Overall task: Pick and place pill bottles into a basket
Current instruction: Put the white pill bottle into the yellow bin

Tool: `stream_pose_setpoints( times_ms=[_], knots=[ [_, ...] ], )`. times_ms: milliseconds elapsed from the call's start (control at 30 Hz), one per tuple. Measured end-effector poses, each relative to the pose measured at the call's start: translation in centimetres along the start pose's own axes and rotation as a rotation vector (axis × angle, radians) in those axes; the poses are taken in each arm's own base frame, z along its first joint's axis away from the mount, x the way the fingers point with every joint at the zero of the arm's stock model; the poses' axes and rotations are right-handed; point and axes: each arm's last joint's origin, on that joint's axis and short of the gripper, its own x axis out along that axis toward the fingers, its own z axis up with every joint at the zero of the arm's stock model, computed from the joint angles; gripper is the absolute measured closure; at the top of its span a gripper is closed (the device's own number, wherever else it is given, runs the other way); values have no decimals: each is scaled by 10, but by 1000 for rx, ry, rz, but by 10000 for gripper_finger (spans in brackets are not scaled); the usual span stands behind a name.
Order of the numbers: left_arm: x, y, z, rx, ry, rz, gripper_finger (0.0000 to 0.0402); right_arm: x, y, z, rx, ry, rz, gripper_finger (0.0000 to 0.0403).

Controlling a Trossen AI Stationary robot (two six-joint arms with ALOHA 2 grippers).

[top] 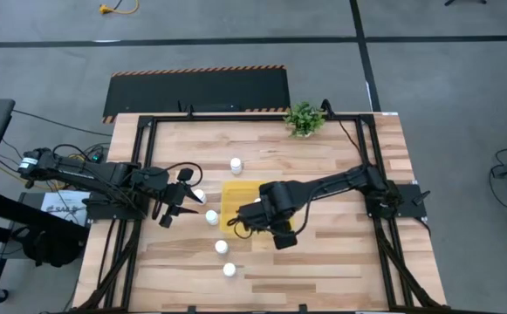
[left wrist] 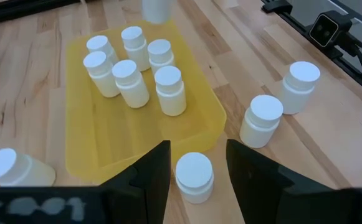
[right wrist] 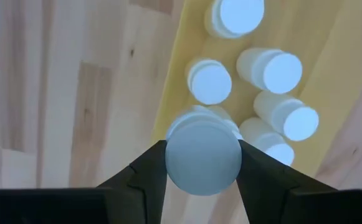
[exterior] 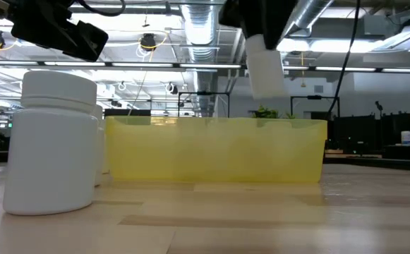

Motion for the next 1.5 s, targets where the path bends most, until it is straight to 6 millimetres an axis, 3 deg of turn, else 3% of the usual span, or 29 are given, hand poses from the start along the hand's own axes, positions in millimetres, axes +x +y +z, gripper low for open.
stream_pose_setpoints(
  times_ms=[633,1500],
  knots=[
    [0,0,0,-1,1,0,257,33,-3,1,-8,49,14,244],
    [0,0,0,-1,1,0,257,36,-6,2,47,38,3,244]
  ],
)
